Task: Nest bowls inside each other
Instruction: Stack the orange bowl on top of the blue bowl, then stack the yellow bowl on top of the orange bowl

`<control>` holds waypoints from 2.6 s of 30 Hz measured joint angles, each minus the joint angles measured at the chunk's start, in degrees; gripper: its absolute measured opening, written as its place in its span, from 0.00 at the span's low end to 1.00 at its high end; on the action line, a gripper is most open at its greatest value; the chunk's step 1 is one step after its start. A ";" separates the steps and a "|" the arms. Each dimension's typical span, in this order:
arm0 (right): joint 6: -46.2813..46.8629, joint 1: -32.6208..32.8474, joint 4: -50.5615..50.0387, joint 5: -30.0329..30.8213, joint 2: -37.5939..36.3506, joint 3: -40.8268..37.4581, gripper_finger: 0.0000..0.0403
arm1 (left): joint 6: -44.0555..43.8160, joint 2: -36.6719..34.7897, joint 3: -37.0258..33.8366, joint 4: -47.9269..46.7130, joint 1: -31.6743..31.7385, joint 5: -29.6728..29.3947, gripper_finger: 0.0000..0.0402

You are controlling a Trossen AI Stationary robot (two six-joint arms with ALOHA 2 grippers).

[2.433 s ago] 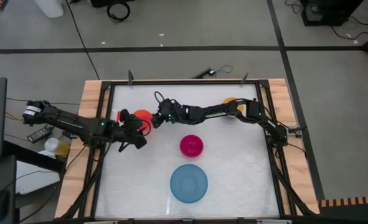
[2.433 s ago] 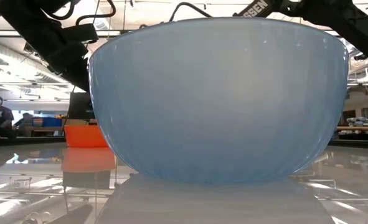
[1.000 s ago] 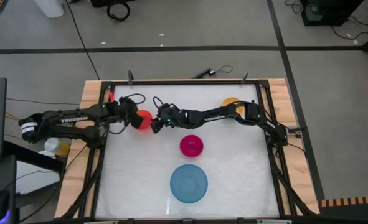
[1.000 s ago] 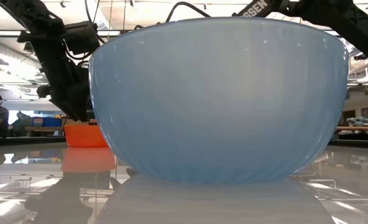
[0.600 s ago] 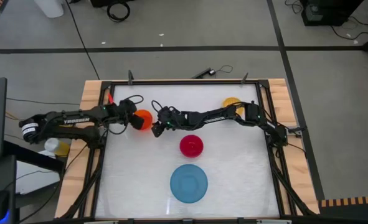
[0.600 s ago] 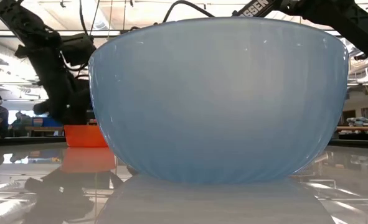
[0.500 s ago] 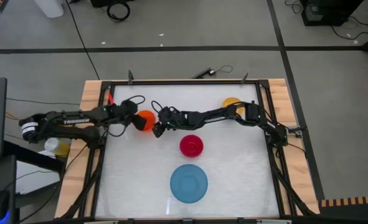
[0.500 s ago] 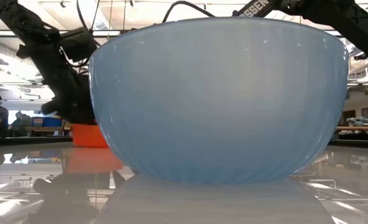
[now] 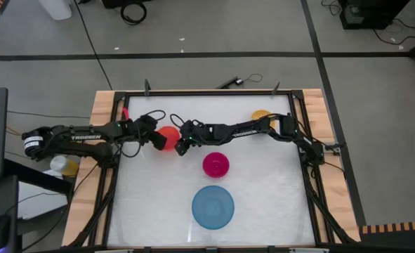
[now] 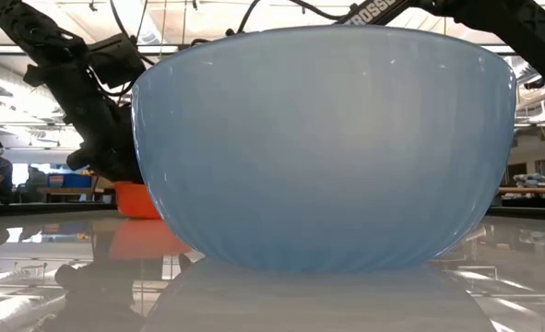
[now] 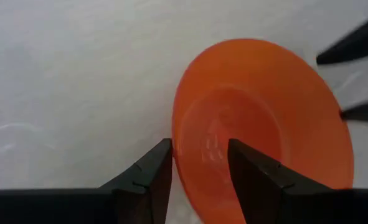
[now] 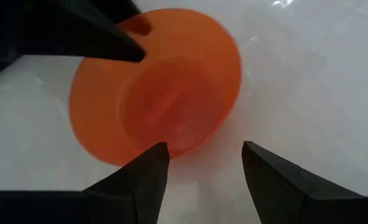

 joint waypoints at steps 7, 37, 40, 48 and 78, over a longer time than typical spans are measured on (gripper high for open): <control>-0.92 0.21 -0.57 0.07 -1.35 0.00 0.53 | -0.57 0.00 0.10 0.85 -3.21 0.21 0.39; -10.42 6.26 -30.89 8.36 -13.96 -0.02 0.04 | 4.10 -7.09 5.44 6.40 -16.10 -4.08 0.39; -10.63 11.46 -37.72 10.37 -19.92 0.02 0.02 | 4.37 -9.68 5.57 6.21 -18.72 -6.66 0.39; -0.62 26.31 -40.43 10.62 -25.27 -5.45 0.02 | 1.63 -8.99 5.57 5.35 -27.50 -15.93 0.39; 4.82 32.31 -43.48 25.82 -30.18 -12.25 0.47 | 2.56 -7.98 5.55 9.47 -28.56 -18.55 0.39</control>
